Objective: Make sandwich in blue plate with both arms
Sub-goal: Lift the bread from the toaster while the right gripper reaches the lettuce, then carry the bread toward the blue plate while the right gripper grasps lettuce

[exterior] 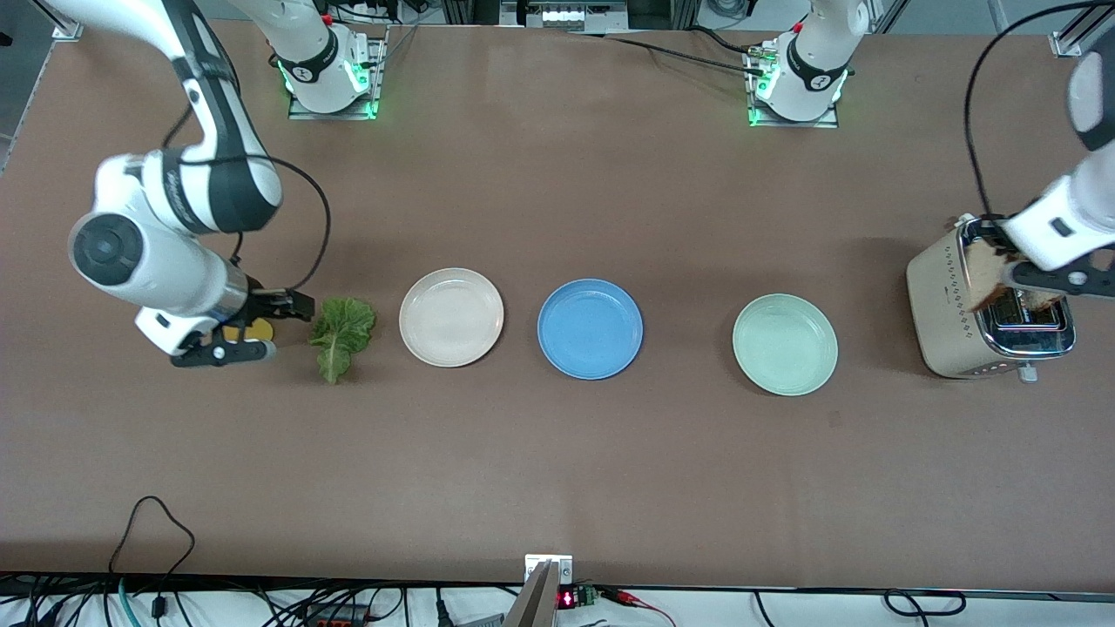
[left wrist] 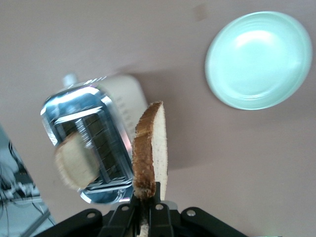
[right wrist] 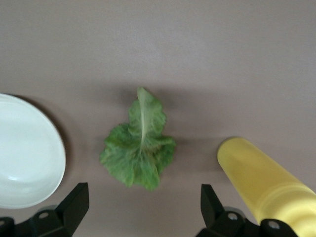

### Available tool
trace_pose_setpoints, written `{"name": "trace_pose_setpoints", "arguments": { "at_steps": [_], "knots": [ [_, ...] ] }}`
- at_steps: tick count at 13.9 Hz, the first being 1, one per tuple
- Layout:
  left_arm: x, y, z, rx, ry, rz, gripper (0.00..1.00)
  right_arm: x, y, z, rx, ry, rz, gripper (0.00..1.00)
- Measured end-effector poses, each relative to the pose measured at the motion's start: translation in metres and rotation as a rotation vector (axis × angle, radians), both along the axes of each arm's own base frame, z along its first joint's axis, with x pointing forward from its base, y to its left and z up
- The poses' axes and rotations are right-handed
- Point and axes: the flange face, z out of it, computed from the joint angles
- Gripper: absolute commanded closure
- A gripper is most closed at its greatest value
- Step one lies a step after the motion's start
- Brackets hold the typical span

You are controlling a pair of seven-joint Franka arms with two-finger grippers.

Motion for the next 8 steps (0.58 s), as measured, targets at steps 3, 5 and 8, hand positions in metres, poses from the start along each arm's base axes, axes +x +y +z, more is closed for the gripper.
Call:
{"name": "trace_pose_setpoints", "arguments": {
  "at_steps": [3,5,8],
  "knots": [
    [0.002,-0.061,-0.023,-0.152,0.048,-0.048,0.99,0.005,0.001,-0.052,0.010,-0.025,0.012,0.00],
    [0.005,-0.086,-0.048,-0.253,0.103,-0.042,0.99,0.003,0.002,-0.090,0.015,-0.030,0.024,0.00],
    [0.008,-0.133,-0.087,-0.380,0.192,0.045,0.99,0.001,0.005,-0.130,0.018,-0.020,0.030,0.15]
  ]
}}
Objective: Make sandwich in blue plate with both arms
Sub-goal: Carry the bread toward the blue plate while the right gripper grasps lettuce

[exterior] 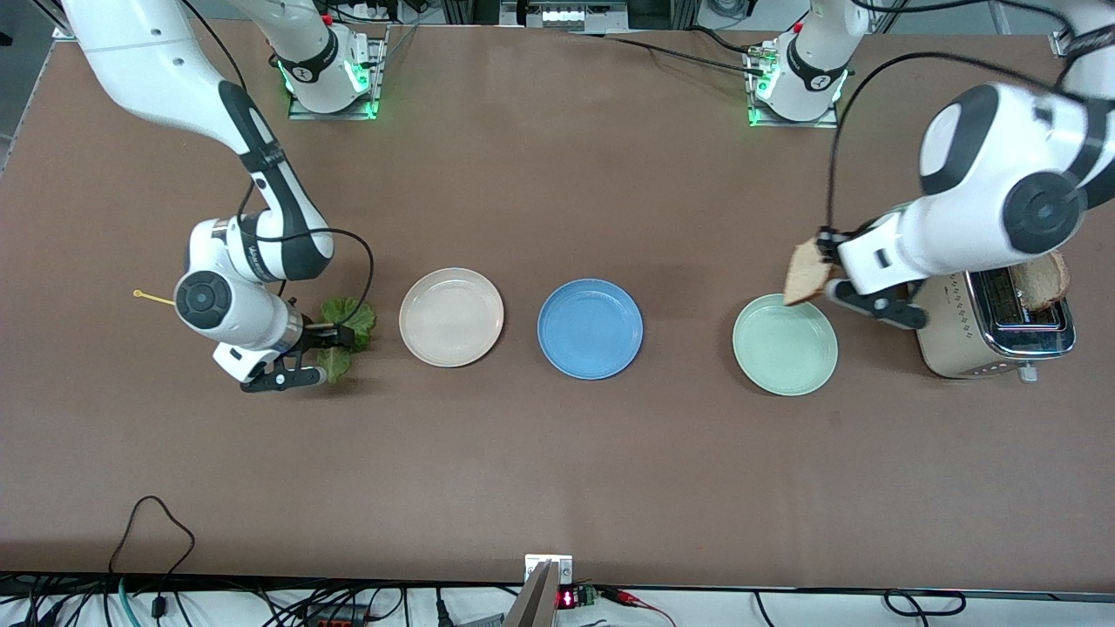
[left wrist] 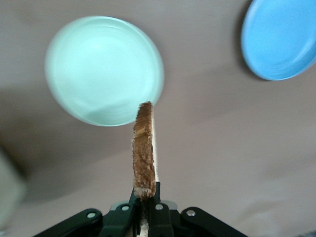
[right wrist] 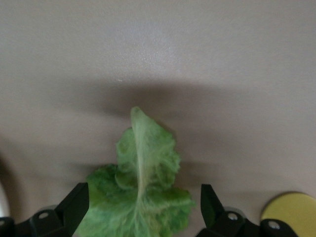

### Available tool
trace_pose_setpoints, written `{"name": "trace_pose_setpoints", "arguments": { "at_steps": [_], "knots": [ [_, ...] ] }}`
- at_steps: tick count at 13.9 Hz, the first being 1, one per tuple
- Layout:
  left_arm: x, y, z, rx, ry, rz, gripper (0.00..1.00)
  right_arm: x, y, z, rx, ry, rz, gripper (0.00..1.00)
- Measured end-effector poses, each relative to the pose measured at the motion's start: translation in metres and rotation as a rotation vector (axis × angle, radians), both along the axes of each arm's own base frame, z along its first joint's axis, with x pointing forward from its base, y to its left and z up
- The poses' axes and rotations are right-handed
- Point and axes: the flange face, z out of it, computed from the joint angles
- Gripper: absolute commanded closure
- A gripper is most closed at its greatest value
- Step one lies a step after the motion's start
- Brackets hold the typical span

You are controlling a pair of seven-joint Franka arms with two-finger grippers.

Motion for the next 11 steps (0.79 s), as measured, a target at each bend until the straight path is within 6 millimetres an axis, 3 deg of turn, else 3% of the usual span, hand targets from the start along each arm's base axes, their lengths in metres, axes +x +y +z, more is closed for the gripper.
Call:
{"name": "trace_pose_setpoints", "arguments": {
  "at_steps": [1,3,6,9,11],
  "knots": [
    [0.002,-0.015,-0.008,-0.062,0.029,0.019,0.99,-0.001,0.001,-0.006,0.000,0.004,0.003,0.35],
    [0.011,-0.043,-0.019,-0.191,0.079,0.053,0.99,0.000,0.001,-0.007,0.000,0.003,0.005,0.61],
    [0.032,-0.072,-0.039,-0.463,0.154,0.203,1.00,0.003,0.001,-0.004,0.002,-0.009,0.006,0.77],
    [0.049,-0.080,-0.085,-0.643,0.187,0.300,1.00,0.004,0.001,-0.004,0.004,-0.018,0.006,0.96],
    [0.049,-0.083,-0.121,-0.793,0.206,0.294,1.00,0.004,0.001,-0.005,0.004,-0.019,0.007,1.00]
  ]
}}
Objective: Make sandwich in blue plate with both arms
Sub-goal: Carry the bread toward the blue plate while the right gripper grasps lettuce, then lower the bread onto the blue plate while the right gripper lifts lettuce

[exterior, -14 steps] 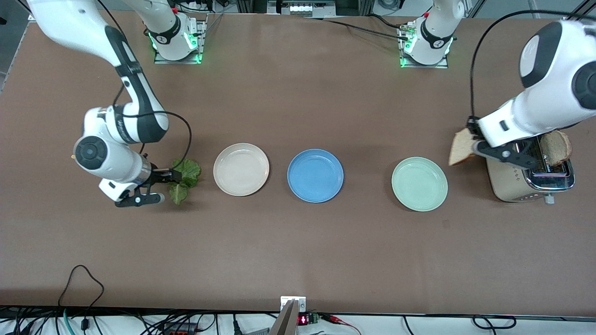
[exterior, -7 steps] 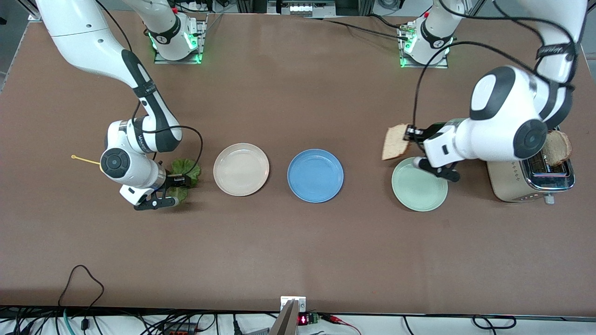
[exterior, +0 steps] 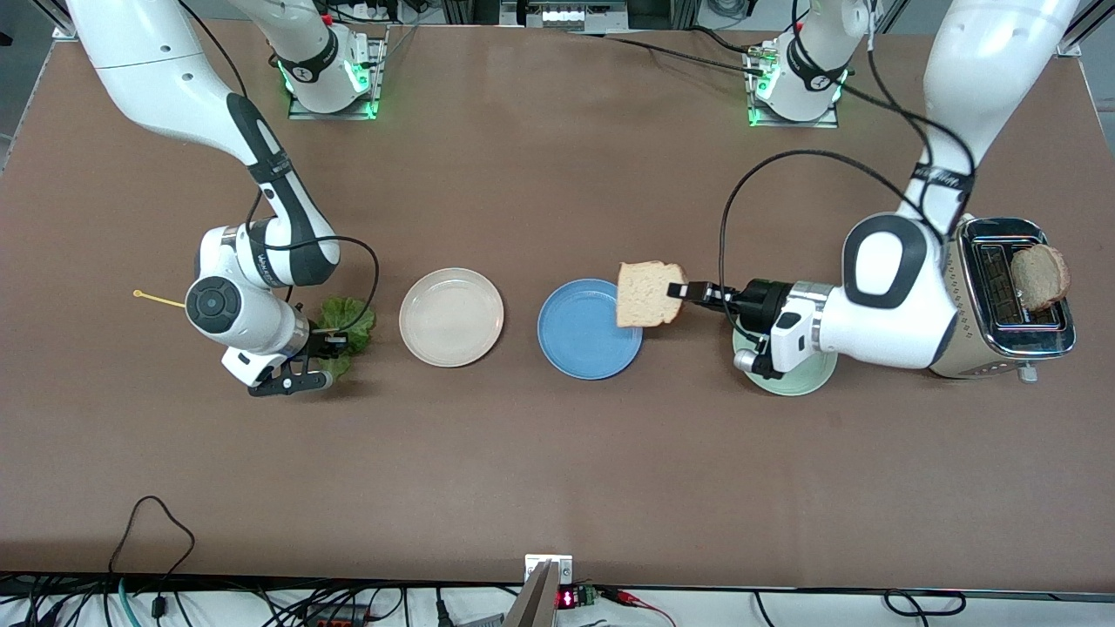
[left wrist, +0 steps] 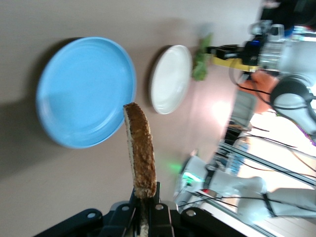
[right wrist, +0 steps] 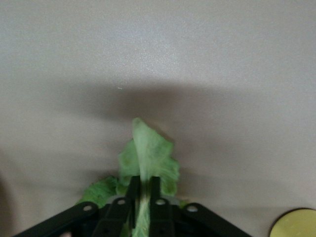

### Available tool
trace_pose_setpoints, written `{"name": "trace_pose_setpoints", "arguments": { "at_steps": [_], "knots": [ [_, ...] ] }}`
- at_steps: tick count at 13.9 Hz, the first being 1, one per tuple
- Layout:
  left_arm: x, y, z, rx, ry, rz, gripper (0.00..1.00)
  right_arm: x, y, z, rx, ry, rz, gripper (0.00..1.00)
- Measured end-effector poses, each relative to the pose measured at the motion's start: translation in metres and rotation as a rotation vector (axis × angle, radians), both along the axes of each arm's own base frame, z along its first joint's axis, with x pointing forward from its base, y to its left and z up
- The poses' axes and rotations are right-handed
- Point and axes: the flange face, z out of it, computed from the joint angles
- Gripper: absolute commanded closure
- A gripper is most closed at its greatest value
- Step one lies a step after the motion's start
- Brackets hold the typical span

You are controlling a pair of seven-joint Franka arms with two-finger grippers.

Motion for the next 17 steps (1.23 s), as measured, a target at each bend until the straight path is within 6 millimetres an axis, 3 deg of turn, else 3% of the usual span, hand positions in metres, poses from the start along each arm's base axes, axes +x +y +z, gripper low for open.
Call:
{"name": "trace_pose_setpoints", "arguments": {
  "at_steps": [3,5,7,9,13,17],
  "knots": [
    [-0.015,0.003,-0.052,-0.165,-0.036,0.046,1.00,0.001,0.000,0.001,0.000,-0.002,0.002,1.00],
    [-0.029,0.007,-0.076,-0.240,-0.100,0.067,1.00,0.004,0.001,0.008,0.002,-0.017,0.010,1.00],
    [-0.043,0.007,-0.096,-0.283,-0.161,0.069,1.00,0.006,0.003,0.029,0.002,-0.022,0.071,1.00],
    [-0.047,0.007,-0.110,-0.273,-0.202,0.076,1.00,0.003,0.012,0.064,0.001,0.000,0.187,1.00],
    [-0.052,-0.015,-0.133,-0.245,-0.247,0.096,1.00,-0.018,0.062,0.122,0.003,0.048,0.444,1.00],
    [-0.054,-0.030,-0.151,-0.222,-0.265,0.099,1.00,-0.037,0.119,0.155,0.014,0.026,0.650,1.00]
  ]
}}
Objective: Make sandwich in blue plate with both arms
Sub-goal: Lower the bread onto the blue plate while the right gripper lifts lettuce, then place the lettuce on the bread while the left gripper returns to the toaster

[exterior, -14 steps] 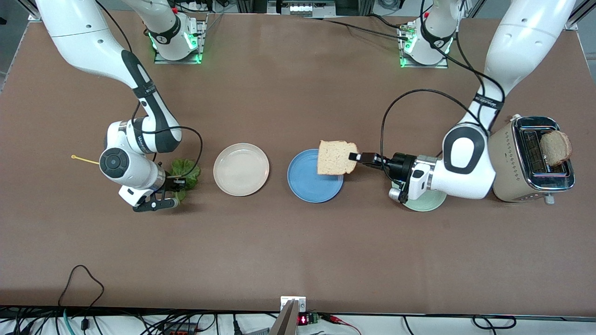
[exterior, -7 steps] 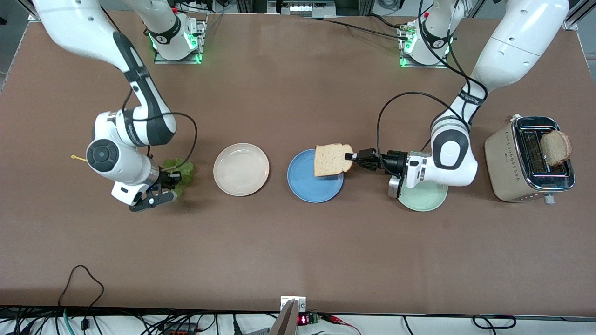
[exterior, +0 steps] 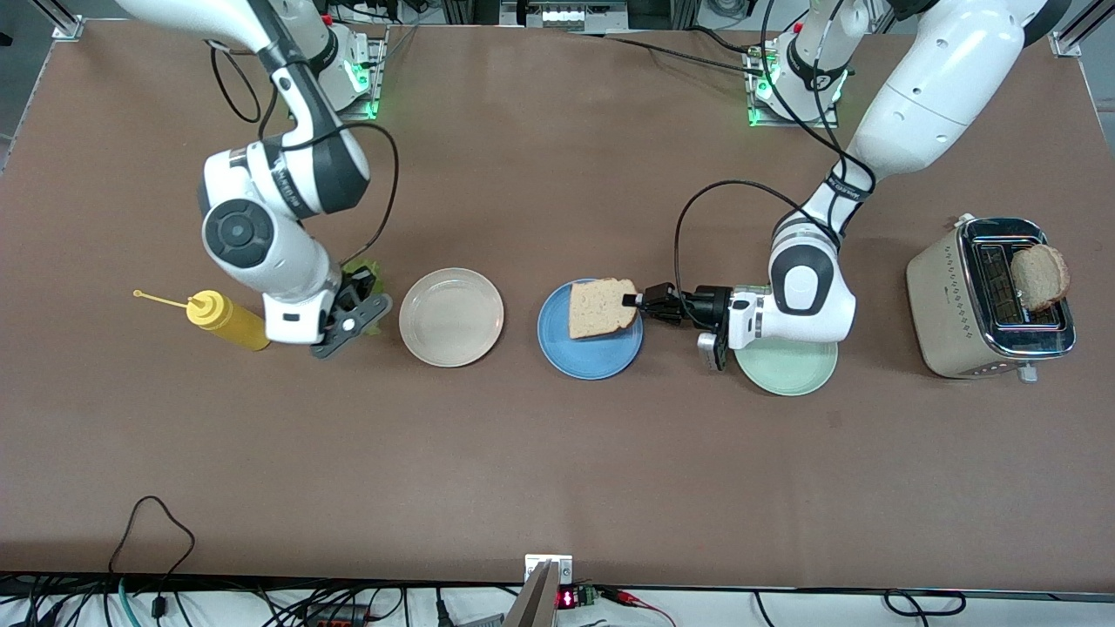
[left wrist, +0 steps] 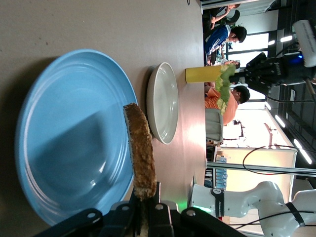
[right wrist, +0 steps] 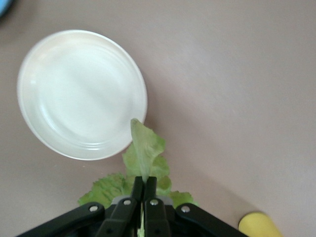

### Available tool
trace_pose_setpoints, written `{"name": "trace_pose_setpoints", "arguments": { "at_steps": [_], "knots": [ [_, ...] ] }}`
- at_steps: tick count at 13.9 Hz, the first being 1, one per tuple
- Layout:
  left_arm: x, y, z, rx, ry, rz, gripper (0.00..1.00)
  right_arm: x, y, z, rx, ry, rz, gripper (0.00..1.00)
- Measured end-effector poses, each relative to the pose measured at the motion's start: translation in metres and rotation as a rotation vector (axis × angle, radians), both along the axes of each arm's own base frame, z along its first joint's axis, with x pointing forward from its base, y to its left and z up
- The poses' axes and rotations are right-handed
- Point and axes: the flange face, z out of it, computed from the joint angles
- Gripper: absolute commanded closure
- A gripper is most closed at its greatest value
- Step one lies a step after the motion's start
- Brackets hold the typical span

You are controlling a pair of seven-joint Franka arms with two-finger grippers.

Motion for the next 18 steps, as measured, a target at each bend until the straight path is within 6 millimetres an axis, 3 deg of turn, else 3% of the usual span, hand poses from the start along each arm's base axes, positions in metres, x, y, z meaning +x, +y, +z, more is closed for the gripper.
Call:
{"name": "trace_pose_setpoints", "arguments": {
  "at_steps": [4,5,6,7,11,15,18],
  "knots": [
    [0.001,-0.012,-0.016,-0.045,-0.028,0.042,1.00,-0.013,0.058,0.031,0.043,-0.012,0.125,1.00],
    [0.001,-0.016,-0.019,-0.052,-0.035,0.046,0.87,-0.018,0.074,0.036,0.056,-0.017,0.153,1.00],
    [0.002,-0.018,-0.021,-0.054,-0.038,0.045,0.19,-0.024,0.088,0.038,0.066,-0.018,0.178,1.00],
    [0.003,-0.018,-0.023,-0.054,-0.041,0.047,0.00,-0.029,0.101,0.039,0.073,-0.018,0.204,1.00],
    [0.019,-0.001,-0.010,0.011,-0.134,-0.028,0.00,-0.032,0.143,0.035,0.117,-0.015,0.291,1.00],
    [0.040,0.042,0.042,0.162,-0.236,-0.187,0.00,-0.028,0.199,0.034,0.199,-0.065,0.339,1.00],
    [0.043,0.054,0.078,0.327,-0.230,-0.278,0.00,-0.020,0.231,0.012,0.279,-0.151,0.336,1.00]
  ]
}}
